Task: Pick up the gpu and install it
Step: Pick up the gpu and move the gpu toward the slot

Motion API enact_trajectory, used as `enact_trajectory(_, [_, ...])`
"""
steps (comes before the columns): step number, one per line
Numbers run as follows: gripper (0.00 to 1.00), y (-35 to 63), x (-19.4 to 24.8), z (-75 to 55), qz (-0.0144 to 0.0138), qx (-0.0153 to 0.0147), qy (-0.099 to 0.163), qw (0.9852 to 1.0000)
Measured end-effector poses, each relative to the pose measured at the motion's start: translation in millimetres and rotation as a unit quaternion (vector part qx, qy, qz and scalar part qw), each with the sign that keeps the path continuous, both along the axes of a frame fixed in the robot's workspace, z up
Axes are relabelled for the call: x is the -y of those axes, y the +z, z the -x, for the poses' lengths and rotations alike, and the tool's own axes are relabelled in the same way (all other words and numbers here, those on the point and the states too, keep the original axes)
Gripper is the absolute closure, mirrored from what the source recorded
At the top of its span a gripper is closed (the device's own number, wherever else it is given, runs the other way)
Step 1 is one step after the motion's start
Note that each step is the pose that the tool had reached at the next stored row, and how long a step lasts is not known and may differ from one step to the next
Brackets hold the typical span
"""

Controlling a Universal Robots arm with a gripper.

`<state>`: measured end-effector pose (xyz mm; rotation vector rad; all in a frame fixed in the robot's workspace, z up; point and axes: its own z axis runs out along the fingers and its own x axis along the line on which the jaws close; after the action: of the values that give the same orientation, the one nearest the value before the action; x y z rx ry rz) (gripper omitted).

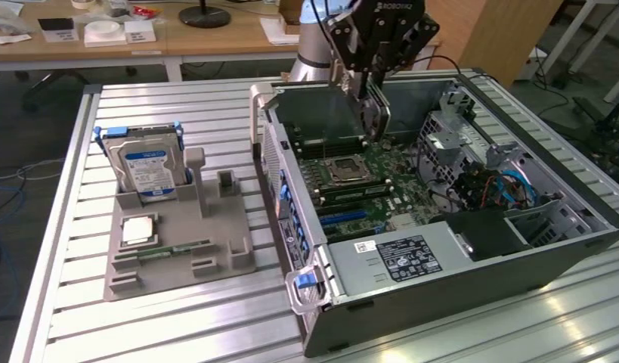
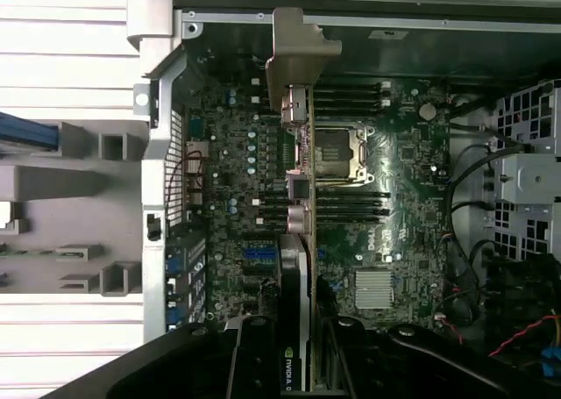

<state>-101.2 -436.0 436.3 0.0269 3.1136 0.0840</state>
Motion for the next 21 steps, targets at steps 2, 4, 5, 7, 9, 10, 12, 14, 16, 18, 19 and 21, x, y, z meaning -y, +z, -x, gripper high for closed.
enact_trajectory(2, [0.73, 0.0, 0.0, -6.2, 0.0, 0.0, 0.0, 1.0])
enact_trajectory(4, [0.73, 0.0, 0.0, -16.8, 0.0, 0.0, 0.0, 1.0])
enact_trajectory(5, [0.73, 0.0, 0.0, -25.9, 0.0, 0.0, 0.0, 1.0])
enact_trajectory(7, [0.73, 0.0, 0.0, -30.6, 0.0, 0.0, 0.0, 1.0])
enact_trajectory(9, [0.73, 0.0, 0.0, -30.6, 0.0, 0.0, 0.0, 1.0])
enact_trajectory(10, [0.73, 0.0, 0.0, -30.9, 0.0, 0.0, 0.0, 1.0])
enact_trajectory(12, [0.73, -0.1, 0.0, -33.3, 0.0, 0.0, 0.0, 1.0])
enact_trajectory(14, [0.73, -0.1, 0.0, -36.3, 0.0, 0.0, 0.0, 1.0])
enact_trajectory(16, [0.73, -0.1, 0.0, -40.7, 0.0, 0.0, 0.0, 1.0])
enact_trajectory(18, [0.73, -0.2, 0.0, -44.9, 0.0, 0.0, 0.0, 1.0])
enact_trajectory(19, [0.73, -0.2, 0.0, -47.4, 0.0, 0.0, 0.0, 1.0])
enact_trajectory(21, [0.73, -0.3, 0.0, -51.5, 0.0, 0.0, 0.0, 1.0])
